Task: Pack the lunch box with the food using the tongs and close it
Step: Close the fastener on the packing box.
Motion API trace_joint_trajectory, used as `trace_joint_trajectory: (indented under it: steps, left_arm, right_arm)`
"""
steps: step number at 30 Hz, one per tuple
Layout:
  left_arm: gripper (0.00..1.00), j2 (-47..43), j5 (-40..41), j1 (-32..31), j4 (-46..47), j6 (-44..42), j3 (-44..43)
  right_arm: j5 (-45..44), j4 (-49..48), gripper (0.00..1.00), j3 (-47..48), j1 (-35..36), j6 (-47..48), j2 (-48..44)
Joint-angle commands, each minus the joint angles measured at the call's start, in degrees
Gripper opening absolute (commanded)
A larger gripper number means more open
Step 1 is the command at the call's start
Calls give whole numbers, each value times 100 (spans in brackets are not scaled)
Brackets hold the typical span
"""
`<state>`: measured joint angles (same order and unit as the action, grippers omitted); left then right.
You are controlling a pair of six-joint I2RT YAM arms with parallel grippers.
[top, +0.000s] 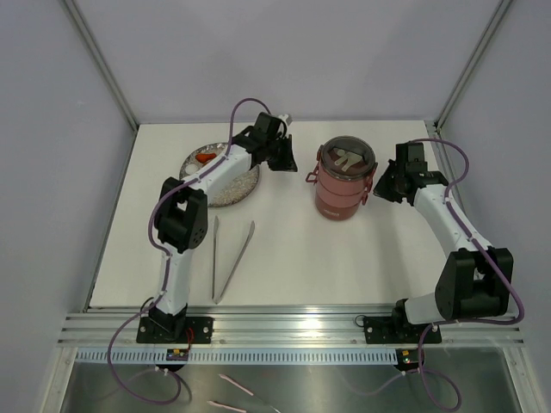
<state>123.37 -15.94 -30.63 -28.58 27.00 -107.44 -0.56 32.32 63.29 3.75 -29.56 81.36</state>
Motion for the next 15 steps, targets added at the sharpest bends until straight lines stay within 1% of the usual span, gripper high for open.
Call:
trace_joint_trajectory:
  steps: [1, 5, 6, 8, 11, 13, 15]
  left_arm:
    - [0, -148, -111, 49, 230, 6, -330]
    - [0, 195, -304, 22, 247, 156, -769]
    - [0, 283, -313, -21, 230, 173, -874]
    - [0, 589, -330, -83, 72, 182, -1348]
    - [0, 985, -374, -354, -183, 174, -2016]
    - [0, 1101, -383, -478, -341, 121, -2210]
    - [0, 1102, -427, -662, -359, 121, -2159]
  right_arm:
    - [-23, -182, 0, 8, -23, -23, -95]
    - [55, -208, 0, 192, -23, 12, 90]
    - [273, -226, 0, 228, -23, -14, 143]
    - [398, -295, 0, 342, -6, -41, 301]
    - [521, -314, 0, 518, 47, -94, 485]
    - [565, -322, 0, 658, 135, -120, 582]
    - [618, -331, 0, 746, 196, -164, 644]
